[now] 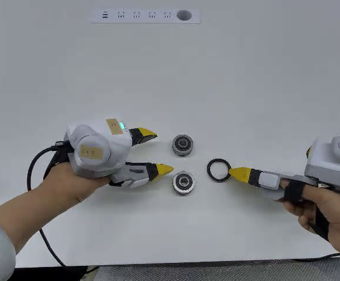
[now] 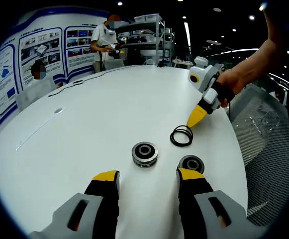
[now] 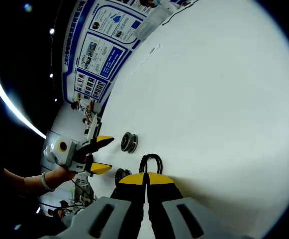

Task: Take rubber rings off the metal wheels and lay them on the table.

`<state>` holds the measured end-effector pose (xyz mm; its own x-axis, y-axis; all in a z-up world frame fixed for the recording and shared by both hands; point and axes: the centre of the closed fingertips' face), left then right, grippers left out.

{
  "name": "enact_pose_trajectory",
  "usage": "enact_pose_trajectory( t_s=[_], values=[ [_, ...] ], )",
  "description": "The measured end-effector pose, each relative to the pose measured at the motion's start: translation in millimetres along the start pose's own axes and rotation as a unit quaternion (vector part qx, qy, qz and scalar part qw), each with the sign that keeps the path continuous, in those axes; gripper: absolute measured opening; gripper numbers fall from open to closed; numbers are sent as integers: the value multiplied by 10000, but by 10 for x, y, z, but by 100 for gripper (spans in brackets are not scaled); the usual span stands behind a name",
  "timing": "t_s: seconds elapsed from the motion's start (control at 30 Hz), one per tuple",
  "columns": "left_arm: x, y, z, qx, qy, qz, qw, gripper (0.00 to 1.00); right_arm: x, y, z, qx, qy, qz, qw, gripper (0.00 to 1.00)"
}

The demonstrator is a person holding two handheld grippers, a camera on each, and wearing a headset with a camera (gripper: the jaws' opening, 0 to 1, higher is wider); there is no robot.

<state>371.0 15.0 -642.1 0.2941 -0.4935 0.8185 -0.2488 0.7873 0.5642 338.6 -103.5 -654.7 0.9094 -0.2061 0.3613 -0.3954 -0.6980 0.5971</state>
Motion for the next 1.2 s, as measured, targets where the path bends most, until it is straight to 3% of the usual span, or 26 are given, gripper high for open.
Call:
enact_pose_trajectory(
  t_s=[0.5, 0.8, 0.93, 1.0, 1.2],
  values=[
    [-41, 159, 60, -17, 205, 167, 9996, 50, -16, -2, -22, -142, 755, -4, 9970, 14],
    [-106, 236, 132, -50, 280, 280, 9992, 56, -1, 68, -150, 36, 1208, 134, 9926, 38],
    [-118, 283, 173, -35, 362, 341, 9988, 59, -26, 107, -170, 7, 1693, 141, 9855, 48],
    [-128, 309, 199, -23, 384, 376, 9985, 61, -35, 124, -198, -22, 2106, 188, 9774, 53],
    [-158, 372, 298, 15, 434, 407, 9982, 64, -92, 155, -209, -153, 2791, 184, 9600, 66]
  ],
)
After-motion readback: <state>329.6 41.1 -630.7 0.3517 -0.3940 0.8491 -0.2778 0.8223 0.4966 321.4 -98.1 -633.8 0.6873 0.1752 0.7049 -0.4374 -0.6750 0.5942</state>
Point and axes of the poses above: the centre of the closed fingertips' face, and the gripper's own axes: y roughly backward along the fingers, z roughly to its right, x roughly out of its top, and after that the axes turned 8 degrees about -x, right-handed
